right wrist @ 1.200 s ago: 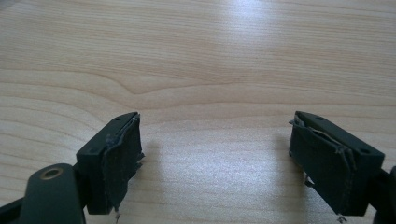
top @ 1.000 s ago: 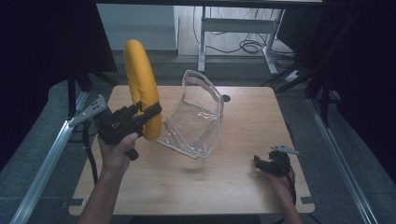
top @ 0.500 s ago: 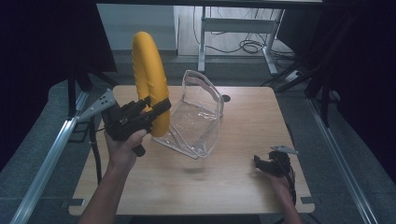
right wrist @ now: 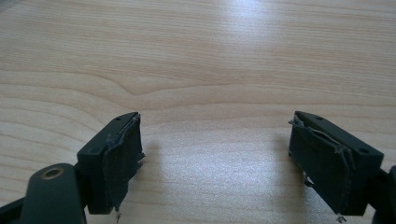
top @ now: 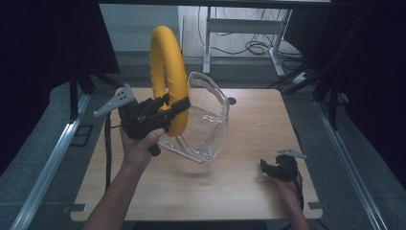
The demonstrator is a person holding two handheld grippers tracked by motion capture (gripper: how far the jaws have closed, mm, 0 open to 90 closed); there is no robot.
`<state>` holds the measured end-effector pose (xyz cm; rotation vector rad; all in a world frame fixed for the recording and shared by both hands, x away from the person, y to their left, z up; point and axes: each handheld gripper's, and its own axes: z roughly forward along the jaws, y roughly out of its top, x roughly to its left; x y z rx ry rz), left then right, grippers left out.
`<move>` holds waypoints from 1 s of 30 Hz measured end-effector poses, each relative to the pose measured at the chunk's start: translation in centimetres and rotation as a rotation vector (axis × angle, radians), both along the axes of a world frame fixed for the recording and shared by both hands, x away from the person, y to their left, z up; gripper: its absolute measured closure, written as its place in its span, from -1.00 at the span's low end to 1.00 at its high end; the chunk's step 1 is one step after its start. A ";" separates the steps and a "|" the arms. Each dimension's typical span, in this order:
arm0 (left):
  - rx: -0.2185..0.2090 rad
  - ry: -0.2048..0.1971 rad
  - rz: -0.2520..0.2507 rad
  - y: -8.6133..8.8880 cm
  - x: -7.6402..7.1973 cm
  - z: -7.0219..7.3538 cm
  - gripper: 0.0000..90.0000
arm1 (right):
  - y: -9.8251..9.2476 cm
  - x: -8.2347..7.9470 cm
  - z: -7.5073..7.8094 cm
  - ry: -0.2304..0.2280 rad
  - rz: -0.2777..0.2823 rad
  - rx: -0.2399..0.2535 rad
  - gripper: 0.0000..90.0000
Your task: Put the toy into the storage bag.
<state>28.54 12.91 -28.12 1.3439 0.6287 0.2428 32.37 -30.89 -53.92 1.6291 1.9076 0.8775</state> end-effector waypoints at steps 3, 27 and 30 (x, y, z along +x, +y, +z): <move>0.006 -0.004 -0.015 -0.6 0.0 0.2 0.12 | 0.0 0.0 0.0 -0.004 0.003 -0.004 -0.62; 0.019 0.026 -0.106 -6.3 1.8 -0.1 0.12 | -0.1 0.0 0.0 -0.004 0.000 0.000 -0.61; 0.021 0.035 -0.110 -6.7 2.1 -0.4 0.12 | -0.1 0.0 0.0 -0.003 0.000 -0.002 -0.61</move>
